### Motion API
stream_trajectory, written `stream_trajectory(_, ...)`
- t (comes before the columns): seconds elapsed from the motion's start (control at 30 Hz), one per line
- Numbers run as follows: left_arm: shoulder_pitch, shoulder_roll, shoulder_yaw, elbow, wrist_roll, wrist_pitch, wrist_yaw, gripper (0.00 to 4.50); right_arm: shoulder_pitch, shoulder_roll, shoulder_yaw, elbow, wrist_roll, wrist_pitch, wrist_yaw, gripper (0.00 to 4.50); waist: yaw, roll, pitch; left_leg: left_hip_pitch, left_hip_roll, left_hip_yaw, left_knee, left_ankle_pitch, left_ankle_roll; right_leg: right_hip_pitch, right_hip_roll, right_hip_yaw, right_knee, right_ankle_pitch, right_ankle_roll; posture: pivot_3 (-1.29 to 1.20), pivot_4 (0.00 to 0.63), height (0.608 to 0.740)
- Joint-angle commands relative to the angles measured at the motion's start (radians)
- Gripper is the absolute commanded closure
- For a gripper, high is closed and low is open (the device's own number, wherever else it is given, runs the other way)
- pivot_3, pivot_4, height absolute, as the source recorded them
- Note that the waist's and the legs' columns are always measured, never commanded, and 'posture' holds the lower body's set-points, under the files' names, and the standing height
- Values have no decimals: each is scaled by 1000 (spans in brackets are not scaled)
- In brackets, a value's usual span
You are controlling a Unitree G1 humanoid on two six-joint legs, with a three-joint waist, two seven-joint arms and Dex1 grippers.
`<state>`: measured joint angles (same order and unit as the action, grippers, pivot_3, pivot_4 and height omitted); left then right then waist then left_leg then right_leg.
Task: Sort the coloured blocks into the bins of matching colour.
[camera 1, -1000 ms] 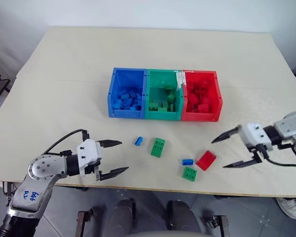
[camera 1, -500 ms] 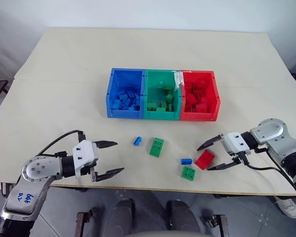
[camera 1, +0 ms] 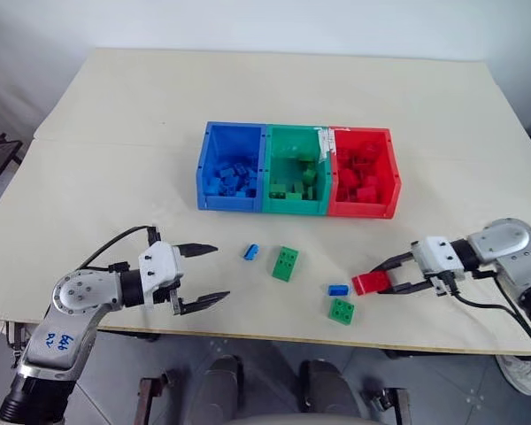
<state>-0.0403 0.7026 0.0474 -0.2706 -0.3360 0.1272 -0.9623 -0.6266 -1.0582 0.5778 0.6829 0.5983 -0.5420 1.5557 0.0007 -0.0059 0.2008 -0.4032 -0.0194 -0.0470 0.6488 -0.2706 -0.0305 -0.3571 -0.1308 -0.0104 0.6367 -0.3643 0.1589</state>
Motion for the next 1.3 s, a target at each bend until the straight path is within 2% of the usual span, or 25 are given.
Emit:
stream_trajectory(0.03, -26, -15, -1, 34, 4, -32, -2, 0, 6, -44, -181, -92, 45, 136, 41, 3034, -3, 1, 0, 0, 0, 0, 0, 0, 0, 0, 0, 0, 0, 0, 0, 0, 150, 740)
stream_trajectory(0.13, -59, -37, -4, 75, 14, -40, 14, 0, -5, 7, -328, -184, 106, 323, -96, 3034, -9, 1, 0, 0, 2, 0, -1, 0, -1, -1, 2, 0, 0, 0, 0, 0, 150, 740)
stream_trajectory(0.2, -74, -46, -6, 88, 17, -44, 18, 0, -36, 54, -387, -192, 73, 381, -168, 3034, -11, 1, 0, 0, 3, 0, -1, 0, -1, -1, 2, 0, 0, 0, 0, 0, 150, 740)
stream_trajectory(0.27, -85, -49, -8, 94, 16, -44, 16, 0, -105, 111, -415, -118, -24, 378, -262, 3034, -11, 1, 0, 0, 2, 1, -1, 0, -1, -1, 2, 0, 0, 0, 0, 0, 150, 740)
stream_trajectory(0.53, -82, -46, 7, 72, 14, -33, 27, 0, -299, 261, -491, 163, -249, 294, -419, 3034, -3, 1, 0, -2, -1, 1, -1, 0, 0, -3, 0, 0, 0, 0, 0, 0, 150, 740)
stream_trajectory(0.73, -51, -43, 21, 18, 4, -12, 49, 0, -326, 284, -536, 235, -313, 253, -396, 984, -6, 1, 0, -2, 0, 1, -2, 0, 0, -3, 0, -1, 0, 0, 0, 0, 150, 740)
stream_trajectory(0.8, -53, -47, 21, -3, -10, 7, 55, 0, -311, 274, -559, 221, -300, 285, -348, 335, -7, 1, 0, -2, 0, 1, -2, 0, 0, -3, 0, -1, 0, 0, 0, 0, 150, 740)
stream_trajectory(0.83, -58, -48, 18, -12, -18, 15, 52, 0, -293, 267, -578, 202, -283, 288, -312, 35, -7, 1, 0, -2, 0, 1, -2, 0, 0, -3, 0, -1, 0, 0, 0, 0, 150, 740)
stream_trajectory(1.0, -110, -59, -10, -23, -60, 57, 26, 0, -96, 196, -677, 35, -189, 315, -116, 35, 5, 1, 0, -2, -1, -1, -1, 0, 0, -1, 0, -2, 0, 0, 0, 0, 150, 740)
stream_trajectory(1.17, -177, -70, -52, 45, -42, 38, -13, 0, 218, 132, -788, -214, -101, 390, -53, 35, 4, 1, 0, -2, -1, -1, -1, 0, 0, 0, 0, -2, -1, 0, 0, 0, 150, 740)
stream_trajectory(1.3, -213, -89, -83, 84, -40, 21, -42, 0, 393, 111, -889, -263, -97, 360, -69, 35, -6, 1, 0, -1, -1, 1, -1, 0, 0, 0, 0, -2, 0, 0, 0, 0, 150, 740)
